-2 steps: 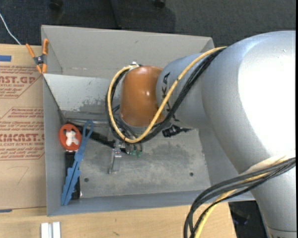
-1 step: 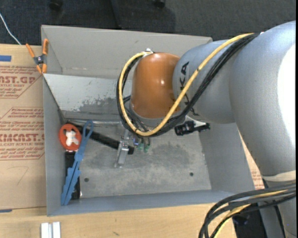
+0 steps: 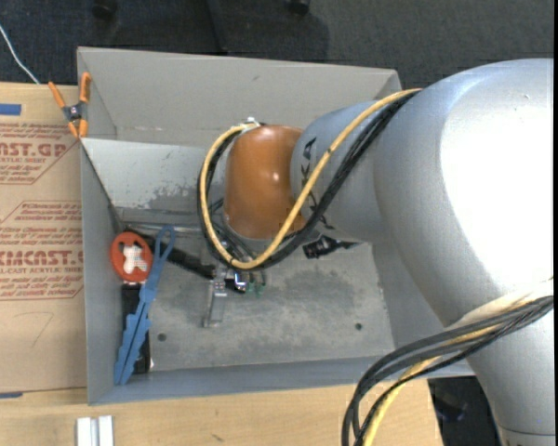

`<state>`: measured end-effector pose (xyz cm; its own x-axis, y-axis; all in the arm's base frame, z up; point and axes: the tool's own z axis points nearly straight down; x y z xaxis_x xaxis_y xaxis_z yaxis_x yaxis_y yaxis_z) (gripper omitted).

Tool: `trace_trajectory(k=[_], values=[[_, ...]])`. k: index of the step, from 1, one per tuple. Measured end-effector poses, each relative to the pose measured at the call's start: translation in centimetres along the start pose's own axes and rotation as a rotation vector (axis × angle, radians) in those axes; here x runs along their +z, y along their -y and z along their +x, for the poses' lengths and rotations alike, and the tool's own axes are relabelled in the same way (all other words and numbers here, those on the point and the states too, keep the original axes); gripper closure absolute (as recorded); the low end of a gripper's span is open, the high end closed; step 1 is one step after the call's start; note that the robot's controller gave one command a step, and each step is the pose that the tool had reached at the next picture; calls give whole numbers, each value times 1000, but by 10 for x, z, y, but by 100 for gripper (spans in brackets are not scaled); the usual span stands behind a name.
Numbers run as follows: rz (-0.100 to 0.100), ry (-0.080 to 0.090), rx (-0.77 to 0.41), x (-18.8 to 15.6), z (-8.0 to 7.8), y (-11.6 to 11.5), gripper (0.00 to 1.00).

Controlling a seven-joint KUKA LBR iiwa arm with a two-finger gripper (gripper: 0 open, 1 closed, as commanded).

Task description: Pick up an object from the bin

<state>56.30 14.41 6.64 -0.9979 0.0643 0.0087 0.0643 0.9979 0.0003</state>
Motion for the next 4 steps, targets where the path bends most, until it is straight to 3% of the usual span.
trace_trajectory(k=[1, 2, 4], values=[[-7, 13, 271, -3, 6, 7, 0], [-1, 5, 2, -2, -2, 0, 100], [0, 1, 3, -7, 0, 1, 100]])
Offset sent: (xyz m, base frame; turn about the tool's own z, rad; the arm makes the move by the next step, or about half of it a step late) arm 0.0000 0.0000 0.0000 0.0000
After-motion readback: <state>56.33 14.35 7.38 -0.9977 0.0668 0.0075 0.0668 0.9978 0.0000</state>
